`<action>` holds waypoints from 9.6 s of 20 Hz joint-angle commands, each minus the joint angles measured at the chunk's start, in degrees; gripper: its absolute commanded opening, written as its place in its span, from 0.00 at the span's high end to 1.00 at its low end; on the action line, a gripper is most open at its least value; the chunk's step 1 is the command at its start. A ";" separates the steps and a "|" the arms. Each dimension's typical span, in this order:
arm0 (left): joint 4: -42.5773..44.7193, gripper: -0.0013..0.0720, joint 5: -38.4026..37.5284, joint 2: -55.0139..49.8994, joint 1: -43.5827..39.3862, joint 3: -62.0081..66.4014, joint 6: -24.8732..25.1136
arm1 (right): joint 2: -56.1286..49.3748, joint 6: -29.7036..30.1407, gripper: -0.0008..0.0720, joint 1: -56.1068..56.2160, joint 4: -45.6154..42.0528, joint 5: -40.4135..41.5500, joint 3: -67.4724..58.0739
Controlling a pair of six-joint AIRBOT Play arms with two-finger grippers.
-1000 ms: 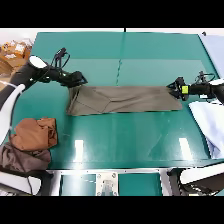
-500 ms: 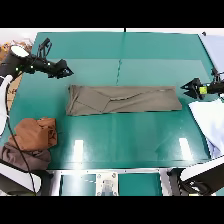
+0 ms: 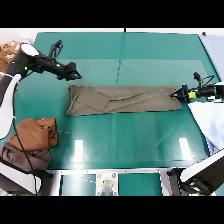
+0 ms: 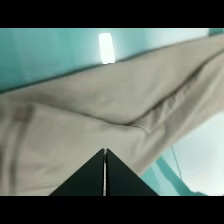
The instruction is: Fold the shirts.
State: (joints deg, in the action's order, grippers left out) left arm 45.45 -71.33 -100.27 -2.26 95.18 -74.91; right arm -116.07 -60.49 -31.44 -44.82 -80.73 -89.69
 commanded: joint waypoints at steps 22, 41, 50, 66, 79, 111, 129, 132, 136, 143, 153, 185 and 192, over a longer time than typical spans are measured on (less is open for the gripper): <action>-22.97 0.94 31.58 -20.22 -36.74 3.04 1.95 | 33.40 -8.33 0.96 10.86 15.72 -15.34 -5.79; 9.90 0.94 -16.87 -7.69 2.93 26.29 -5.95 | 23.12 -16.48 0.96 52.92 15.87 24.22 -0.61; 9.94 0.94 -20.09 -7.21 9.84 22.43 -2.34 | 3.48 -16.44 0.17 73.79 20.48 64.06 -0.63; 9.92 0.95 -17.57 -7.21 9.77 21.99 -3.06 | 15.50 -2.27 0.36 24.68 15.17 10.16 11.28; 9.88 0.95 -16.33 -7.21 9.77 21.97 -3.02 | 6.60 -0.96 0.72 36.74 25.59 13.14 13.25; 9.86 0.95 -17.51 -7.21 9.77 21.97 -3.04 | 32.09 -50.36 0.97 -25.44 -19.52 -7.28 -19.06; 9.86 0.95 -19.19 -7.21 9.77 21.97 -2.78 | 38.03 -46.42 0.96 -25.14 -5.29 13.42 -12.33; 9.86 0.95 -19.19 -7.21 9.77 21.97 -2.86 | 37.29 -46.75 0.96 -23.69 -5.44 16.74 -12.28; 9.86 0.95 -19.21 -7.21 9.77 21.97 -3.06 | 36.85 -50.47 0.96 -23.93 -10.97 12.76 -9.84; 9.84 0.95 -19.63 -7.21 9.77 21.97 -3.04 | 43.50 -53.09 0.96 -31.08 -13.07 5.77 9.01; 9.86 0.95 -19.87 -7.21 9.77 21.97 -2.99 | 45.68 -47.47 0.96 -39.69 -18.21 -6.86 12.87; 22.62 0.95 -10.97 26.43 -11.08 -18.64 -11.87 | 51.63 -34.25 0.96 21.18 -33.81 10.75 33.24; 23.93 0.94 -7.98 32.76 -12.85 -28.92 -14.78 | 51.63 -33.75 0.96 27.91 -33.14 13.25 36.46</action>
State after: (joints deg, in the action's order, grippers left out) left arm 68.69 -80.34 -69.30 -14.46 69.30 -88.62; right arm -64.66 -94.59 -5.89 -78.28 -68.60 -54.39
